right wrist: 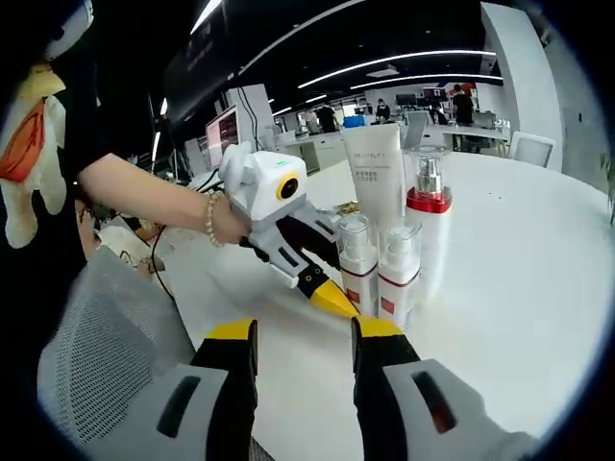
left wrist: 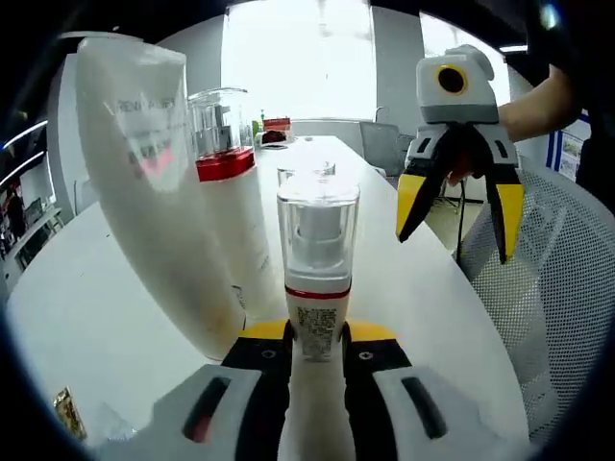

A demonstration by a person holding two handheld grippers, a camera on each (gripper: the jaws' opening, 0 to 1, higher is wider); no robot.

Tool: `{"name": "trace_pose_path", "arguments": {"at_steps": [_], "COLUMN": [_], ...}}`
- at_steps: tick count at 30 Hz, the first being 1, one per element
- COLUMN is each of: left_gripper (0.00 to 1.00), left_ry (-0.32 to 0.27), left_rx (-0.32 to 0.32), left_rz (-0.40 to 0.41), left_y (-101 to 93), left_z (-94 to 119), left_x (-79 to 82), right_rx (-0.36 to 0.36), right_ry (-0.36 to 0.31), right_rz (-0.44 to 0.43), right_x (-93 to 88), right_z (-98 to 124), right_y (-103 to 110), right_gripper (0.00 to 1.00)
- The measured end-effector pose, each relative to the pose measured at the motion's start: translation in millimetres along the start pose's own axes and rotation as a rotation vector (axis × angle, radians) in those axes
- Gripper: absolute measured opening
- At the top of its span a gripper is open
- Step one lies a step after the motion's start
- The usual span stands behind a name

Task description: Arrange the skincare products in the storage area until every visible bottle or jar stands upright without overlapping.

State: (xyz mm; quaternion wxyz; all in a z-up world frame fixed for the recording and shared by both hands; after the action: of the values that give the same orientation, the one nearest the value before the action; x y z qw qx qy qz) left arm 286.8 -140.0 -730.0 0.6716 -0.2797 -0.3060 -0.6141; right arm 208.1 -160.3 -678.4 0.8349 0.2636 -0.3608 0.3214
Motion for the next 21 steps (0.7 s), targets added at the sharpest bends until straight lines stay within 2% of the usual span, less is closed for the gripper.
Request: {"name": "trace_pose_path", "arguments": {"at_steps": [15,21], "left_gripper": [0.18,0.21], "left_ry": [0.009,0.015], "left_rx": [0.008,0.004], "left_rz": [0.066,0.081], "left_y": [4.5,2.9], "left_z": [-1.2,0.4], "left_x": [-2.3,-4.6], "right_rx": [0.008,0.009], "right_ry": [0.001,0.005], "right_rz": [-0.002,-0.001], "right_x": [0.8,1.4], "right_z": [-1.1,-0.4], "right_y": [2.8,3.3], "right_gripper": [0.39,0.39]}}
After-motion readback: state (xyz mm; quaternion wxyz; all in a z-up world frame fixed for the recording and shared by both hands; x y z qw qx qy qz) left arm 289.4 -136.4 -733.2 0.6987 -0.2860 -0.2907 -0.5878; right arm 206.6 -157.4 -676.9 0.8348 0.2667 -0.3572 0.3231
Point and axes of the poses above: the point that each gripper's makers call its tool centre point, and the gripper's own axes: z roughly backward along the fingers, y roughly to its left, x roughly out of its top, the point moved 1 cm from there along z, roughly backward along the fingers, and after that the axes turned 11 degrees about y, right-handed, at the moved point
